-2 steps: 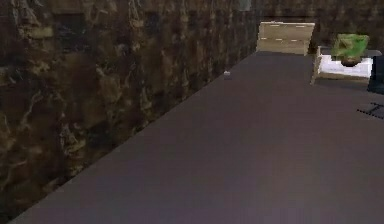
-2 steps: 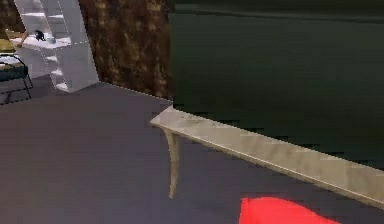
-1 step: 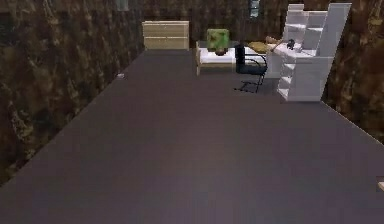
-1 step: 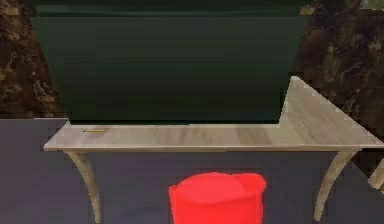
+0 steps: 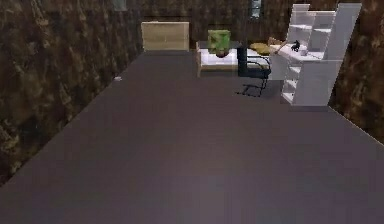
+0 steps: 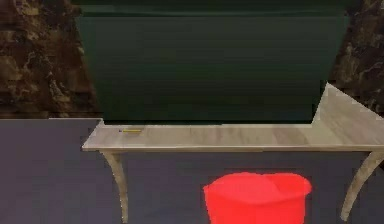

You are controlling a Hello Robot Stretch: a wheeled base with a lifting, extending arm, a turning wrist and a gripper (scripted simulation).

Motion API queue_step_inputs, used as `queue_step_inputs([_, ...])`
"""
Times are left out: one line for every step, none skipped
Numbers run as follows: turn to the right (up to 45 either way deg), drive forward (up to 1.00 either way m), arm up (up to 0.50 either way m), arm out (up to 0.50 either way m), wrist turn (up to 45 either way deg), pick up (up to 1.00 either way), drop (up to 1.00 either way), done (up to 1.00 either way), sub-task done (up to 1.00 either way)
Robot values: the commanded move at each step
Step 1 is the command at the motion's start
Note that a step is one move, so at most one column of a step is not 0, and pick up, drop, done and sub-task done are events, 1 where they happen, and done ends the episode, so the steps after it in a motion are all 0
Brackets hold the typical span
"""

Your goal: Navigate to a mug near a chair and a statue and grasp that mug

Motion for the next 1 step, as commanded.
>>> queue_step_inputs([-45.0,0.0,0.0,0.0,0.0,0.0,0.0,0.0,0.0])
